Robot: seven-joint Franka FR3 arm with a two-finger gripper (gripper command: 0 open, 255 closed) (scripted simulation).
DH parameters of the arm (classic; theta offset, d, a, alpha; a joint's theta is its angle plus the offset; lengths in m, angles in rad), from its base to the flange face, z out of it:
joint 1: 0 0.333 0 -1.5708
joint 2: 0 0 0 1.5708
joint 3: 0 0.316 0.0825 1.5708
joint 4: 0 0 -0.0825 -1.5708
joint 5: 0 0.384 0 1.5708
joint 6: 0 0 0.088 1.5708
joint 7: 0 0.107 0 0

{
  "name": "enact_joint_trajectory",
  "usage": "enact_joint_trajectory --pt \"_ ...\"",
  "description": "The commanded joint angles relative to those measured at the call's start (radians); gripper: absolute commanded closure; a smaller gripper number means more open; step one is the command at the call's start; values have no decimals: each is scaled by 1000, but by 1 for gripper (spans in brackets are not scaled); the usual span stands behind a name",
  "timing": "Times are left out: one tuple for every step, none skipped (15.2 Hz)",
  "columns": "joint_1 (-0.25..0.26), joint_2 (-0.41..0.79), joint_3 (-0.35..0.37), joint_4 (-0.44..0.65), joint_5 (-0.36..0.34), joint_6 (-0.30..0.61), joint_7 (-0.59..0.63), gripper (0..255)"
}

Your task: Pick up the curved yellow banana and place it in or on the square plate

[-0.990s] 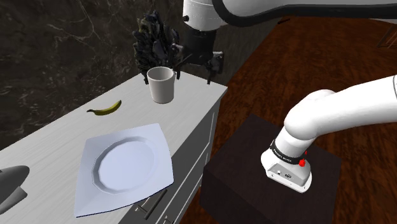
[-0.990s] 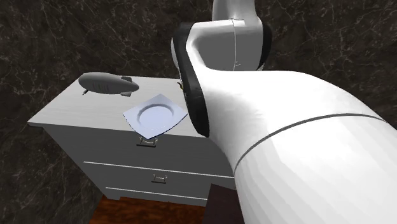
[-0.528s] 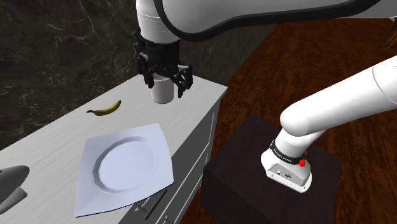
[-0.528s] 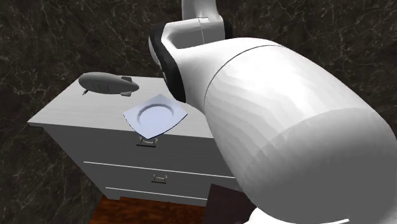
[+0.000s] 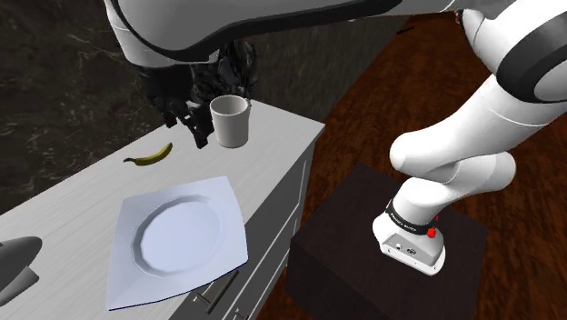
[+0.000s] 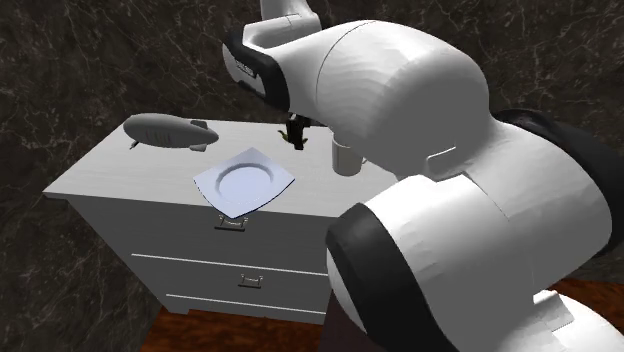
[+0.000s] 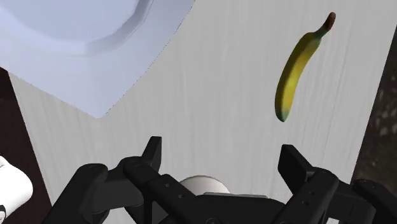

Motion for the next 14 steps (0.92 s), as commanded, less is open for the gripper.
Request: enact_joint_trajectory --pt "-201 -131 121 113 140 -40 3 0" --pt "-276 -187 156 176 189 -67 15 0" --pt "-347 -239 189 242 233 -95 32 0" --pt "-416 -289 219 313 272 -124 54 0" --pt "-484 -337 247 388 310 -155 80 0" --pt "-553 -385 274 469 345 -187 111 0" --pt "-568 -395 280 487 352 -194 118 0" --pt "-561 -394 279 469 351 -180 115 0" --pt "-554 -394 278 452 351 -166 113 0" --pt "-548 -394 278 435 352 -152 110 0" --pt "-542 -394 277 419 353 -138 108 0" --pt "-536 -395 277 403 353 -125 105 0" --pt "-531 -396 277 388 355 -111 103 0" --pt "-524 -398 278 365 357 -91 99 0"
